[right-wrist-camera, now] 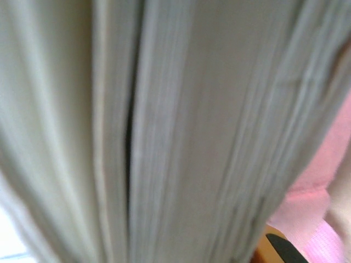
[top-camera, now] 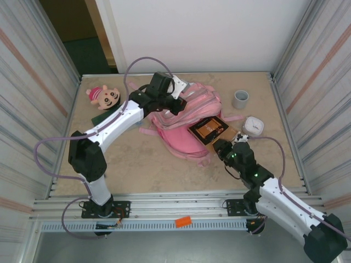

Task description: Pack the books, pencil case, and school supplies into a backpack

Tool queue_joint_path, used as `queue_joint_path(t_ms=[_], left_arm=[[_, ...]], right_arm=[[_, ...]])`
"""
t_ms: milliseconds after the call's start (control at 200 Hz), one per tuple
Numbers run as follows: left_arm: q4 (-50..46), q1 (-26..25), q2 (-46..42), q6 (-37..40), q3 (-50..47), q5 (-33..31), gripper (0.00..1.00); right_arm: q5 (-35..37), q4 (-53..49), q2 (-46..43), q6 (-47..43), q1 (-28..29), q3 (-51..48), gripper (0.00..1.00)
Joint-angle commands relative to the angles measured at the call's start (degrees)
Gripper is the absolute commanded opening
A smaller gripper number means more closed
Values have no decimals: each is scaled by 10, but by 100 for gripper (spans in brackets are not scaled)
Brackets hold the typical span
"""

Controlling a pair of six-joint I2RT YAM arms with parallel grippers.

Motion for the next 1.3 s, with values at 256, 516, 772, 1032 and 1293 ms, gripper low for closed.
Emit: queue_joint_path(t_ms=[256, 516, 772, 1032, 1293], left_arm=[[60, 21, -25, -20, 25, 41, 0], [64, 29, -24, -35, 33, 58, 0], [85, 36, -29, -51, 29, 98, 0], [99, 38, -26, -64, 26, 116, 0], [118, 40, -32, -66, 5, 119, 0]], right_arm=[[84, 265, 213, 33, 29, 98, 0], [201, 297, 359, 57, 79, 175, 0], [258, 332, 504, 106, 92, 247, 0], [291, 291, 581, 152, 93, 306, 8], [207, 186, 630, 177, 68, 370, 24]])
